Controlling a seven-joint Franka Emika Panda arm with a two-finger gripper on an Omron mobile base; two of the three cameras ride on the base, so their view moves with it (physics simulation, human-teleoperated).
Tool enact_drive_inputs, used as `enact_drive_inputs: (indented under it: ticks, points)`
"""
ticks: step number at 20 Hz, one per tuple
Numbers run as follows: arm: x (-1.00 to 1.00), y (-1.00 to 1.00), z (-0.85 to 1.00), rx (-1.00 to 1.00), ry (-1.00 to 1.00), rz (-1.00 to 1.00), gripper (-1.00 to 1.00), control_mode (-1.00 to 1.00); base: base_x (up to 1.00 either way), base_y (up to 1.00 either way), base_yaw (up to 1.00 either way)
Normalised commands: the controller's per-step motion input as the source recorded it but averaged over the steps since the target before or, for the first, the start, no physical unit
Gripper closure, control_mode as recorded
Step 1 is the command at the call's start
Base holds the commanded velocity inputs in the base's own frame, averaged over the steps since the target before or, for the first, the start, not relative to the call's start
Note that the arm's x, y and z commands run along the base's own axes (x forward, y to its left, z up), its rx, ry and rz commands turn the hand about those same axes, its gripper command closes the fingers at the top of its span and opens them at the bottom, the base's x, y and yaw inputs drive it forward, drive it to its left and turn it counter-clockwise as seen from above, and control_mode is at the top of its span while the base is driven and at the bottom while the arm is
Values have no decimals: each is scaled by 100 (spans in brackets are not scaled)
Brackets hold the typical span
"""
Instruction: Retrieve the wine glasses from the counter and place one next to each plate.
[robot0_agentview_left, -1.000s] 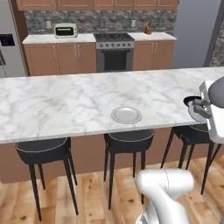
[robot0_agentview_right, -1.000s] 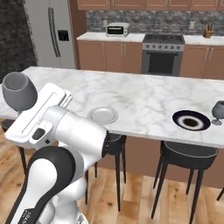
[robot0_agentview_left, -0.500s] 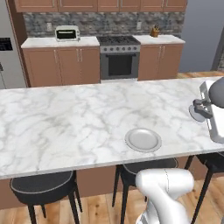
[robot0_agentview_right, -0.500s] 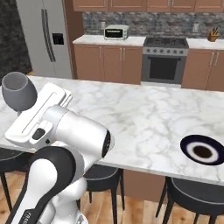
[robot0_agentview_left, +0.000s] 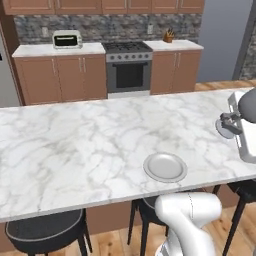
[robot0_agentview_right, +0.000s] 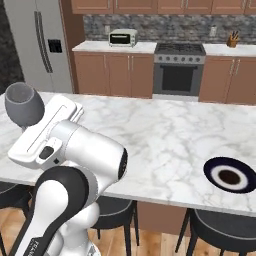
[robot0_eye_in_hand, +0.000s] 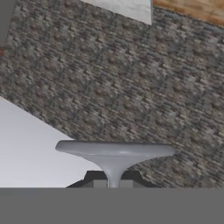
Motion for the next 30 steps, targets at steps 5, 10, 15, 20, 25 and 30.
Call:
enact_drive_inputs:
  ticks: [5,10,15,20,25,30]
  points:
    - [0,0,0,0,0,0,100,100,40,-3,-33]
    - [0,0,0,0,0,0,100,100,18,-2,-32]
    - [0,0,0,0,0,0,100,100,18,0,-24]
    - [20,-6,-7,0,8,-3,100,-100,28,-7,-15]
    - [83,-36,-20,0,13,-1,100,-100,0,0,0]
    - [89,-33,-31,-1,0,0,100,-100,0,0,0]
